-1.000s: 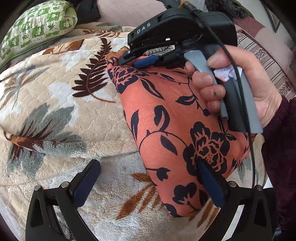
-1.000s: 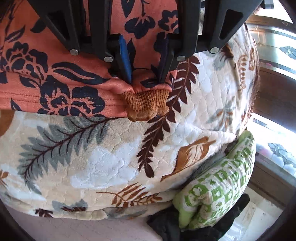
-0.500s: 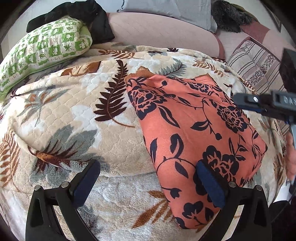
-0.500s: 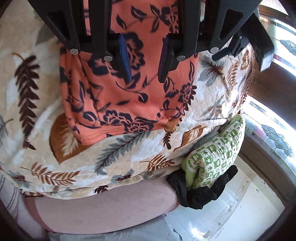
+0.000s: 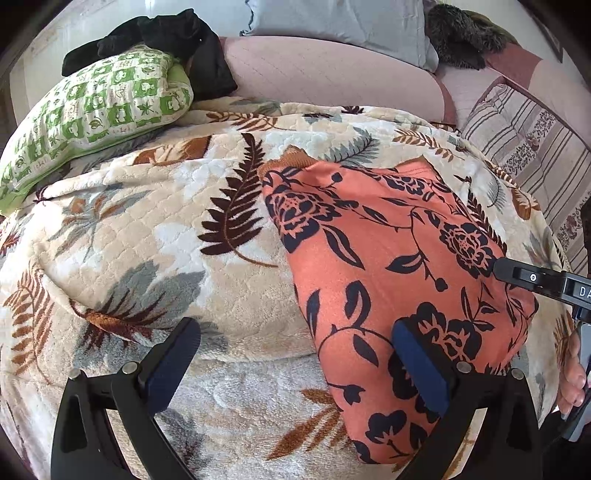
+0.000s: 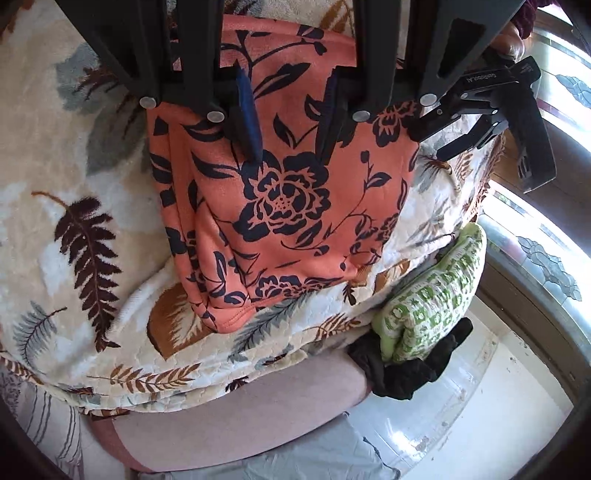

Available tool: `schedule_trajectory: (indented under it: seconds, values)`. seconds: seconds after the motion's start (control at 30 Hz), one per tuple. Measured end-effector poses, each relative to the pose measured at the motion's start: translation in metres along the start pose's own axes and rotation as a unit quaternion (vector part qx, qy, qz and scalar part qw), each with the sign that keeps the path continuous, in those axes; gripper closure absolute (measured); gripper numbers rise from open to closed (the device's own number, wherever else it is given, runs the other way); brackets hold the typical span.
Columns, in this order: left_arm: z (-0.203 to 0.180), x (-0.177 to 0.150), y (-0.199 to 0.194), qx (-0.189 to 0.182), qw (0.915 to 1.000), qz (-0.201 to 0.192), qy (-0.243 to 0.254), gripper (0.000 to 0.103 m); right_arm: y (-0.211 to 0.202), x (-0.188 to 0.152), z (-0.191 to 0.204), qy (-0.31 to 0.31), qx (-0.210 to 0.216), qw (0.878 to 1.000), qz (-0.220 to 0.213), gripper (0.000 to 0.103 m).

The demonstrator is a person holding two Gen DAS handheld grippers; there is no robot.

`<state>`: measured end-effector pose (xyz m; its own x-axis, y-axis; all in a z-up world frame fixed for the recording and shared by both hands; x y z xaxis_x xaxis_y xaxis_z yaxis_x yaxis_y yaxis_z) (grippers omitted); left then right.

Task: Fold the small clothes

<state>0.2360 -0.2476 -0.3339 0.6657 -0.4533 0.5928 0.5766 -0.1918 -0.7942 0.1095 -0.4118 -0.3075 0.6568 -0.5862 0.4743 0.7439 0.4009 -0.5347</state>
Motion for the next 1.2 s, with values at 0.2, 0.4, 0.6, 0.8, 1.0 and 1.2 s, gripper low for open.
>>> schedule_trajectory:
  seconds: [0.2,0.4,0.6,0.8,1.0,1.2]
  values:
    - [0.046,0.018,-0.021,0.034,0.9969,-0.044,-0.055,0.0,-0.012,0.013,0.0,-0.006,0.012,0.999,-0.048,0.07]
    - [0.091,0.021,-0.026,0.065,0.9904,-0.053,-0.109,0.0,-0.009,0.017,0.009,-0.017,0.02,0.998,-0.056,0.07]
    - [0.111,0.021,-0.028,0.082,0.987,-0.057,-0.125,0.0,0.002,0.014,0.018,-0.029,0.019,0.998,-0.047,0.07]
    - [0.117,0.022,-0.032,0.093,0.9856,-0.064,-0.126,0.0,0.008,0.014,0.019,-0.033,0.02,0.998,-0.043,0.07]
    - [0.116,0.022,-0.031,0.096,0.9857,-0.066,-0.121,0.0,0.009,0.014,0.02,-0.034,0.022,0.998,-0.042,0.07]
    - [0.115,0.022,-0.03,0.102,0.9856,-0.065,-0.118,0.0,0.008,0.015,0.022,-0.037,0.025,0.998,-0.043,0.07]
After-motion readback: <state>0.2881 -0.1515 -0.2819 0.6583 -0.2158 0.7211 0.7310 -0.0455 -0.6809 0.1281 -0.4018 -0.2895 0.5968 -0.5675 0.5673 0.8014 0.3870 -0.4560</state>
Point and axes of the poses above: each gripper's, at about its wrist camera, not at the fingertips, and y roughly the way its jaws point, z to its left, x to its top, the point moved 8 cm from there along y, roughly the way its jaws point, and after that the axes turned 15 degrees about x, right-handed, at the moved point
